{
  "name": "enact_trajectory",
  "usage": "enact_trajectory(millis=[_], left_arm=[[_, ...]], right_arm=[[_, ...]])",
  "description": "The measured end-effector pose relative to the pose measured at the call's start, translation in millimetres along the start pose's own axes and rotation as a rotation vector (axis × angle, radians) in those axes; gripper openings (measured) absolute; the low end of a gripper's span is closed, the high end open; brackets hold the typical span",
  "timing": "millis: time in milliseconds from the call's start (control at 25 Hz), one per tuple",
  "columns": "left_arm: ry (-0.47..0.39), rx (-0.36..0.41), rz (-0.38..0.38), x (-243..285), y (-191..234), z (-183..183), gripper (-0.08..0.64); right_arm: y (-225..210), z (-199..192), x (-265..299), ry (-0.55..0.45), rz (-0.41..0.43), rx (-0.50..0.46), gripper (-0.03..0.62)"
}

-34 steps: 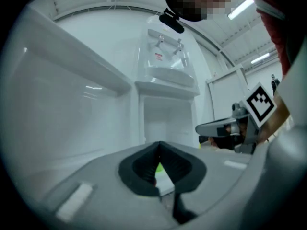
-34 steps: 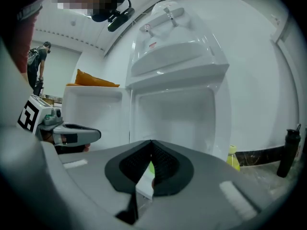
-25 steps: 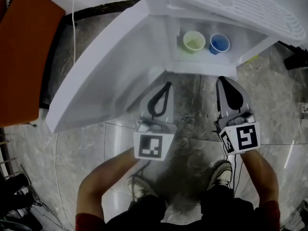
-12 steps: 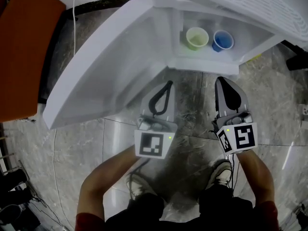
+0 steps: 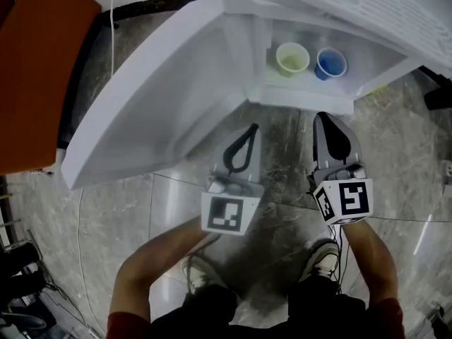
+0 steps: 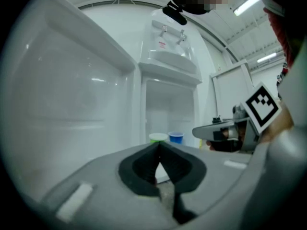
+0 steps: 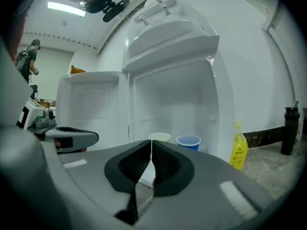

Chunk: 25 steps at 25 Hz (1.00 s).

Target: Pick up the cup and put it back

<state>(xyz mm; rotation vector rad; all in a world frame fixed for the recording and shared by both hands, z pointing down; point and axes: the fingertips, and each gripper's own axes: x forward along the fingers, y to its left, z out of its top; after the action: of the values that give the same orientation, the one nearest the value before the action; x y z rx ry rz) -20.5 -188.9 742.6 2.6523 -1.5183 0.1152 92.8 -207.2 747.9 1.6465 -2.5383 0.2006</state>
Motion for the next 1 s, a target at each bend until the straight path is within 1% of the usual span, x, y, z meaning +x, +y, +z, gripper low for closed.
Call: enact_trajectory(millis=[200,400,480,600,680,1000], left_arm=[[0.004,-0.001,0.013,2.4,5.1,-3.4,0.002],[0.023,0.000,0.017,3.2,8.6,-13.2,0.001],[0.027,-0.004,0.019,3.4,9.5,-15.3,0.000],[0.035,-0.008,0.021,3.9,11.1,-19.2,0.002],[0.037,-0.018,0.025,4.3,13.0,-21.1,0.002],[0.061,-0.025,0.042,1.9,20.6,-30.4,0.002]], right_arm=[[-5.1,-8.4,15.8,0.019,0.002,0.028,0.025],[-3.8,-13.5,35.2,0.039,0.010,0.021,0.071],[-3.7,-15.2,45.4,0.045,0.016,0.018,0.097],[-4.3,-20.6,62.5,0.066,0.024,0.041,0.146],[-5.4,-23.9,73.0,0.075,0.028,0.050,0.161],[-10.7,-42.9,112.1,0.127,0.020,0.083,0.265]])
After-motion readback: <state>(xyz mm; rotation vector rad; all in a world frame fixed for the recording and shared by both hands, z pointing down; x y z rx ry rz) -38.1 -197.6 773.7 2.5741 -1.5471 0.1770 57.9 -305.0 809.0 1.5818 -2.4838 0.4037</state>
